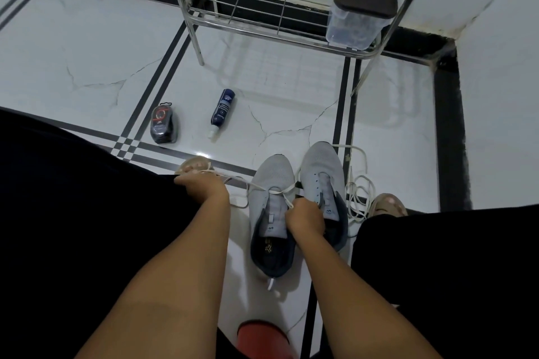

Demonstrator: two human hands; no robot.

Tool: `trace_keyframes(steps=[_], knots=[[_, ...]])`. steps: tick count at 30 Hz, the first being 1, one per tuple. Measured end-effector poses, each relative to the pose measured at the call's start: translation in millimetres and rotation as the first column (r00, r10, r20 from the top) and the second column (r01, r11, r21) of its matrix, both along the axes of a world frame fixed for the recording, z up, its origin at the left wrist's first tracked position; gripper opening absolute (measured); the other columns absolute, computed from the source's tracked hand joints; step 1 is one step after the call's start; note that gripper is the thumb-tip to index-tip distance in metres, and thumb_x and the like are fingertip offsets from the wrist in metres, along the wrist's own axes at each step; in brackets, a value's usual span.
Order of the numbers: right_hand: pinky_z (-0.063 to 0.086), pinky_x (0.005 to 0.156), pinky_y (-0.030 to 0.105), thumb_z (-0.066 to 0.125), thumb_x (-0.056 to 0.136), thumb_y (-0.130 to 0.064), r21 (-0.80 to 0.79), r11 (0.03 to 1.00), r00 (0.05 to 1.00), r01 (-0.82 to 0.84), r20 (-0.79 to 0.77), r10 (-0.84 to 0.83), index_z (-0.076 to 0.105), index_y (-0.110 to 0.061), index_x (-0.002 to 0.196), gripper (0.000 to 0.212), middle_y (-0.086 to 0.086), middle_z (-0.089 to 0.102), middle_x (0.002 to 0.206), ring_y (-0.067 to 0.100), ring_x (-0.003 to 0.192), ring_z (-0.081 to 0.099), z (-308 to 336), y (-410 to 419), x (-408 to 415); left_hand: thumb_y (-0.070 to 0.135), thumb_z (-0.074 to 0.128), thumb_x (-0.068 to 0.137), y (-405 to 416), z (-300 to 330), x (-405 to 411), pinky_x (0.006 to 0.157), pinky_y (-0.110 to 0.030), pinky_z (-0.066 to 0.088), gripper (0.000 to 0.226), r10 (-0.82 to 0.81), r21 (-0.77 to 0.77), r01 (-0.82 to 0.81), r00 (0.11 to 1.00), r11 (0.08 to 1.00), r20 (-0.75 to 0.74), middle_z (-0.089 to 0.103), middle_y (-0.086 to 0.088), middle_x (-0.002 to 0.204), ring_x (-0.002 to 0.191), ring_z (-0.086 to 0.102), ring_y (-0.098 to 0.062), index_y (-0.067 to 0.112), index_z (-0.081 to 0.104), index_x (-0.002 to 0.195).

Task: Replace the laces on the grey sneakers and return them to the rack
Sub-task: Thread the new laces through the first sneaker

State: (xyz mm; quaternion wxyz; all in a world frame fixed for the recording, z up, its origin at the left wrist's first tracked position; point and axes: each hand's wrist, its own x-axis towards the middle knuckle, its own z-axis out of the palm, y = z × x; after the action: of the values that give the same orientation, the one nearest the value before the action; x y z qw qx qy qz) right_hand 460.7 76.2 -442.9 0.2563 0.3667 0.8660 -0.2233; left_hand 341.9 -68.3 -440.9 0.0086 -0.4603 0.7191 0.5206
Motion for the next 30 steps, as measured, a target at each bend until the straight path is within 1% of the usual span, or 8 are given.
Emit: trace_keyframes(steps=[4, 6, 10, 13, 16, 21, 26, 30], knots=[[0.051, 0.073, 0.033, 0.045, 0.096, -0.015, 0.008, 1.000, 1.000, -0.015, -0.001, 0.015, 0.062, -0.006, 0.105, 0.022, 0.014, 0.063, 0.109, 0.030, 0.097, 0.062, -0.6, -0.7, 0.3, 0.022, 0.046, 0.099, 20.0, 10.7, 30.3, 0.086, -0.042, 0.045, 0.043, -0.465, -0.349, 0.481, 0.875, 0.804, 0.135, 0.030, -0.013, 0.146, 0.110, 0.053, -0.038, 0.021, 0.035, 0.140], [0.051, 0.074, 0.033, 0.044, 0.096, -0.015, 0.012, 1.000, 1.000, -0.025, -0.004, 0.025, 0.062, -0.006, 0.106, 0.022, 0.014, 0.064, 0.109, 0.030, 0.097, 0.062, -0.1, -1.0, 0.4, 0.022, 0.046, 0.098, 24.7, 3.8, 42.0, 0.085, -0.038, 0.042, 0.036, -0.649, -0.348, 0.652, 0.747, 0.673, 0.143, 0.039, -0.008, 0.142, 0.110, 0.054, -0.033, 0.024, 0.046, 0.134], [0.051, 0.074, 0.034, 0.043, 0.095, -0.014, 0.015, 0.999, 0.999, -0.049, -0.016, 0.049, 0.063, -0.008, 0.106, 0.023, 0.014, 0.063, 0.111, 0.031, 0.099, 0.062, 2.1, -0.3, 0.5, 0.028, 0.039, 0.097, 27.0, -20.2, 58.1, 0.083, -0.032, 0.038, 0.029, -0.940, -0.203, 0.961, 0.234, 0.186, 0.247, 0.041, -0.003, 0.136, 0.102, 0.054, -0.027, 0.026, 0.054, 0.122], [0.051, 0.076, 0.035, 0.043, 0.096, -0.013, 0.021, 0.998, 0.998, -0.063, -0.023, 0.064, 0.063, -0.007, 0.107, 0.024, 0.014, 0.063, 0.112, 0.031, 0.101, 0.061, 3.0, -0.4, 1.2, 0.029, 0.042, 0.098, 26.3, -21.4, 57.7, 0.080, -0.034, 0.040, 0.025, -0.924, -0.236, 0.964, 0.196, 0.120, 0.329, 0.043, -0.006, 0.129, 0.101, 0.055, -0.030, 0.023, 0.055, 0.118], [0.050, 0.074, 0.034, 0.043, 0.096, -0.014, 0.024, 0.998, 0.998, -0.065, -0.017, 0.065, 0.063, -0.008, 0.108, 0.024, 0.014, 0.063, 0.112, 0.031, 0.101, 0.061, 2.9, -0.3, 1.2, 0.026, 0.044, 0.098, 25.5, -13.9, 49.4, 0.075, -0.034, 0.042, 0.020, -0.882, -0.264, 0.946, 0.280, 0.187, 0.379, 0.051, -0.010, 0.118, 0.099, 0.057, -0.030, 0.017, 0.059, 0.108], [0.050, 0.070, 0.033, 0.044, 0.095, -0.014, 0.003, 0.999, 0.999, -0.050, -0.010, 0.050, 0.065, -0.010, 0.106, 0.024, 0.012, 0.064, 0.107, 0.029, 0.095, 0.062, 0.5, -0.5, -1.7, 0.003, 0.045, 0.089, 17.9, -15.7, 40.6, 0.066, -0.030, 0.039, 0.017, -0.787, -0.235, 0.856, 0.517, 0.461, 0.337, 0.062, -0.009, 0.104, 0.081, 0.053, -0.024, 0.016, 0.056, 0.088], [0.045, 0.064, 0.029, 0.046, 0.095, -0.017, -0.029, 0.999, 0.999, -0.021, -0.025, 0.020, 0.066, -0.009, 0.102, 0.022, 0.011, 0.065, 0.103, 0.028, 0.091, 0.063, -3.7, 0.9, -0.8, 0.007, 0.048, 0.094, 7.6, -15.5, 30.8, 0.088, -0.041, 0.049, 0.027, -0.584, -0.207, 0.677, 0.722, 0.706, 0.371, 0.059, -0.015, 0.123, 0.110, 0.059, -0.035, 0.005, 0.054, 0.120], [0.044, 0.062, 0.028, 0.047, 0.093, -0.019, -0.060, 0.998, 1.000, -0.013, -0.023, 0.012, 0.065, -0.010, 0.097, 0.020, 0.010, 0.064, 0.098, 0.028, 0.088, 0.063, -4.8, 2.2, -0.5, 0.008, 0.048, 0.095, 6.4, -4.9, 28.4, 0.088, -0.045, 0.047, 0.036, -0.493, -0.230, 0.584, 0.795, 0.778, 0.353, 0.051, -0.019, 0.133, 0.115, 0.055, -0.041, 0.002, 0.042, 0.130]])
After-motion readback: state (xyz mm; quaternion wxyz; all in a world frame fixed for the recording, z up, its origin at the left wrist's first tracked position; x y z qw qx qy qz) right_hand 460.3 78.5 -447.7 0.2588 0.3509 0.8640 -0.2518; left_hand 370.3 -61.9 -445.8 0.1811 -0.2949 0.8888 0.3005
